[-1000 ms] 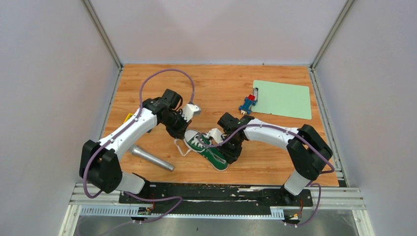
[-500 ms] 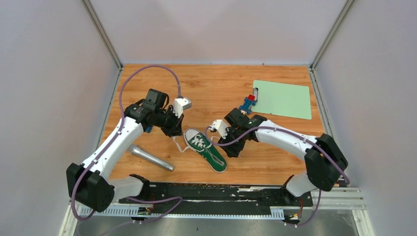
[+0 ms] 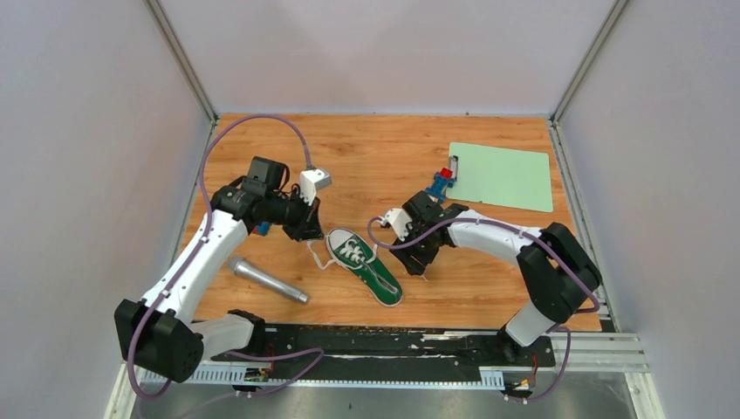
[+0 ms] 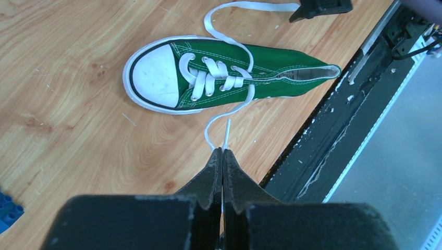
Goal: Tie the shoes
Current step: Cross the shoelace with the shoelace.
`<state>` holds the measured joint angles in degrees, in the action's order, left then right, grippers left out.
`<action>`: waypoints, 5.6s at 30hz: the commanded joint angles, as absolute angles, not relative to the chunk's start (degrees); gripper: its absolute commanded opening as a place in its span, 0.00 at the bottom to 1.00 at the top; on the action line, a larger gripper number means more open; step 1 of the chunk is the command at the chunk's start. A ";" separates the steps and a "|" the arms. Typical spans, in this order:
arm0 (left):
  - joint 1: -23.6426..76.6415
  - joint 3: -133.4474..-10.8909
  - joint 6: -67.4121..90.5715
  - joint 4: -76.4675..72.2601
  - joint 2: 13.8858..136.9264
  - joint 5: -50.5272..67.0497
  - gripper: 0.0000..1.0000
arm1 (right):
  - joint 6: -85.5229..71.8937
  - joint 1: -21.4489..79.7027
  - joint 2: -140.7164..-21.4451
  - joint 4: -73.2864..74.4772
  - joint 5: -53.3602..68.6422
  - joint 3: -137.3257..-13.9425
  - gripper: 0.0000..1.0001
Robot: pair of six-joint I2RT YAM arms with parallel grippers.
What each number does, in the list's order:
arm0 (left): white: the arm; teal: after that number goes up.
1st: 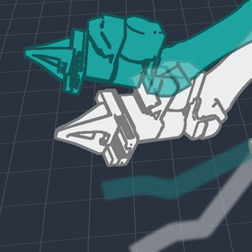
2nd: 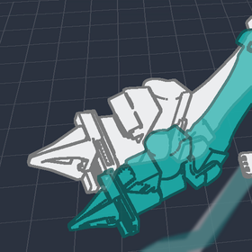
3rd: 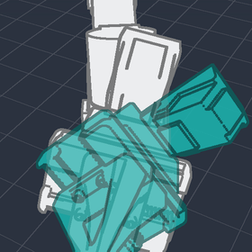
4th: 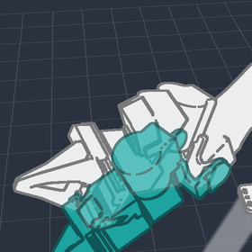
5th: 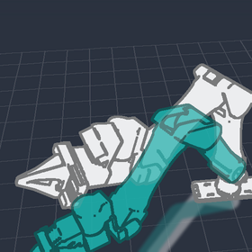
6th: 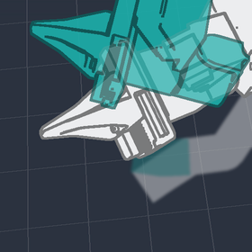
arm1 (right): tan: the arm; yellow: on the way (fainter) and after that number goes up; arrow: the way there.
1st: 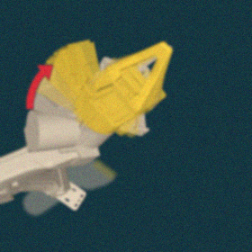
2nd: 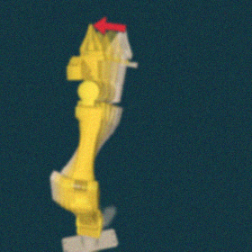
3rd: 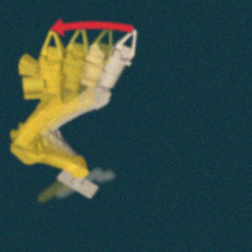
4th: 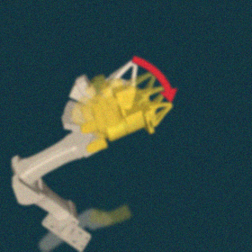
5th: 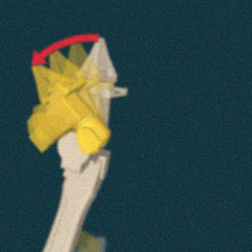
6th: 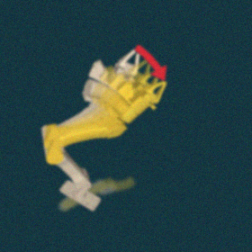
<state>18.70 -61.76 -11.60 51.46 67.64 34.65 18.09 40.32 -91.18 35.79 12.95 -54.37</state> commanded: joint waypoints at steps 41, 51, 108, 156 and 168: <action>21.87 -80.15 -15.26 50.98 88.21 56.09 0.00 | 31.00 43.95 -80.07 49.40 31.57 -86.14 0.00; 24.68 -82.53 -10.18 44.88 96.45 57.49 0.00 | 31.45 47.67 -83.14 48.82 32.92 -87.82 0.00; 28.14 -65.32 -16.55 46.44 91.67 37.48 0.40 | 26.41 49.16 -85.21 42.72 27.22 -83.47 0.00; 33.36 -70.27 -17.77 47.51 96.78 23.79 0.33 | 26.09 49.13 -84.26 42.37 27.11 -82.03 0.00; 34.17 -69.66 -19.25 48.87 96.37 25.94 0.19 | 25.91 49.14 -84.30 42.10 26.80 -81.89 0.00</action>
<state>33.65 -68.10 -17.34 48.40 97.49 24.97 26.63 48.95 -85.95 44.66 26.98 -81.43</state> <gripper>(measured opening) 0.262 0.009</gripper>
